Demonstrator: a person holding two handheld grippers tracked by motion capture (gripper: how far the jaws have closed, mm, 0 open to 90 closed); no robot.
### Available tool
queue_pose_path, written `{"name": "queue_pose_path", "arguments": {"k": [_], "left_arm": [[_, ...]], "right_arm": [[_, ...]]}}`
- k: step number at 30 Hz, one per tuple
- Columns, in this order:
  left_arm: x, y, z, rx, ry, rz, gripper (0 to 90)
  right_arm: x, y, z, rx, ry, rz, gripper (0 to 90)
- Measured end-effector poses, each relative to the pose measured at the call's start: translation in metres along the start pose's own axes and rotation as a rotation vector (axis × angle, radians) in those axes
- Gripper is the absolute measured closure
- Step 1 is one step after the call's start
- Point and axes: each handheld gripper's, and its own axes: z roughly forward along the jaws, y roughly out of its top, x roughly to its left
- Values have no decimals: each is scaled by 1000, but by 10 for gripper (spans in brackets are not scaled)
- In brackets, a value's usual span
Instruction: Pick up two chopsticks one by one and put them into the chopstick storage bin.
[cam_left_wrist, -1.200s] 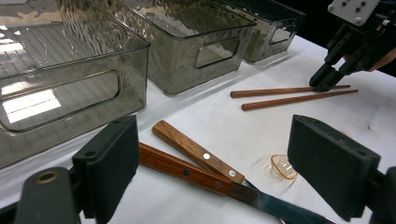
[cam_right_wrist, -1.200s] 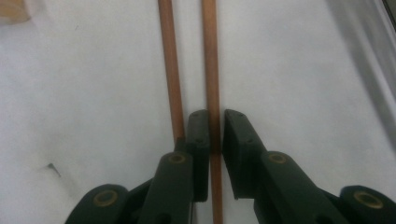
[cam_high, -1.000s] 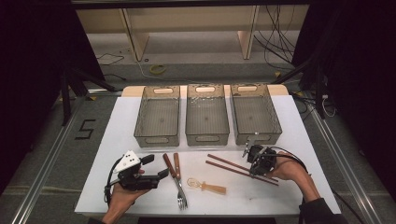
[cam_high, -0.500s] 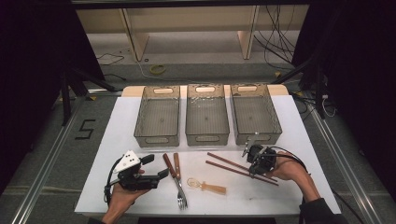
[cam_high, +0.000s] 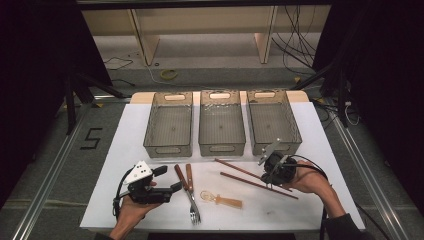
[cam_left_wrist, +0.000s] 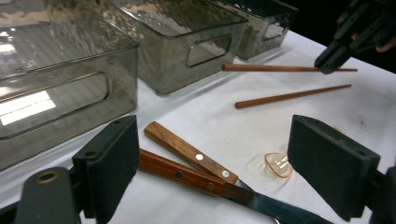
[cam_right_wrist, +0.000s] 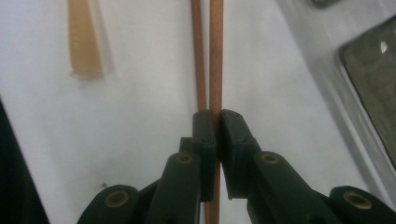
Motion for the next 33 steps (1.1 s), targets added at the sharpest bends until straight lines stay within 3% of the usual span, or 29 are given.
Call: {"name": "queue_pose_path", "arguments": {"k": [2,8,19,29,33], "left_arm": [[-1,3,3,8,-9,4,164],[-6,13,13,45,-29,48,163],[-22,39,35,110,-87,169,166],[-40,52,47,266,-155,302,184],[-47,54,53,328,-155,347,189]], "right_arm": [[4,3,-3,-7,7,6,855],[13,10,-9,-30,0,-46,855],[30,24,-9,-37,11,-114,854],[50,36,-13,-42,17,-171,854],[56,40,-13,-45,24,-201,854]]}}
